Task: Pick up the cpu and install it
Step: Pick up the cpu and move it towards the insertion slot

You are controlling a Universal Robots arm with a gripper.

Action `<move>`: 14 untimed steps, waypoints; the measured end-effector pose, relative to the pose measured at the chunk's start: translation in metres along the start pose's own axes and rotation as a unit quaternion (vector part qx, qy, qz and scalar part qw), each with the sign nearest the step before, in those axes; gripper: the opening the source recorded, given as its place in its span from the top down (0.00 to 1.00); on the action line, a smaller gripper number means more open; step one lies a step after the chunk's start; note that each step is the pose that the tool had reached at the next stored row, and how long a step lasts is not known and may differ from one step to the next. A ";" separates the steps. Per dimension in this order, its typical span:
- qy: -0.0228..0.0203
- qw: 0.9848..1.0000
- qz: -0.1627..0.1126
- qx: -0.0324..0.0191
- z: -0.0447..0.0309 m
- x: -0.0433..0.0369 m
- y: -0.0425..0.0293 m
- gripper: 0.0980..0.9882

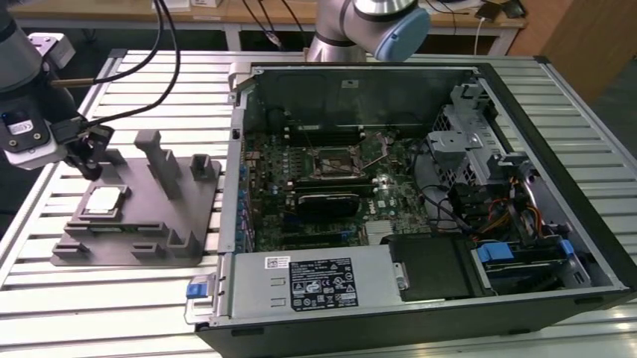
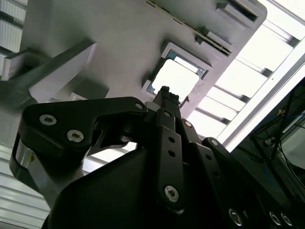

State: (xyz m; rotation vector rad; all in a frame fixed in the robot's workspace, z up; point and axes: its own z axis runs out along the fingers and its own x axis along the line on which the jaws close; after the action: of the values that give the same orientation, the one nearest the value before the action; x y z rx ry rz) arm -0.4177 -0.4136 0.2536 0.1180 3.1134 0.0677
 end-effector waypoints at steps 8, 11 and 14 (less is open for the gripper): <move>0.000 1.000 0.000 0.000 0.0117 0.0047 -0.0020 0.99; 0.000 1.000 0.000 0.000 0.0161 0.0061 -0.0024 0.99; 0.000 1.000 0.000 0.000 0.0209 0.0071 -0.0026 0.99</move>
State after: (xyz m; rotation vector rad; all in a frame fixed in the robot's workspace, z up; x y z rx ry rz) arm -0.4244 -0.4148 0.2324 0.1181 3.1134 0.0676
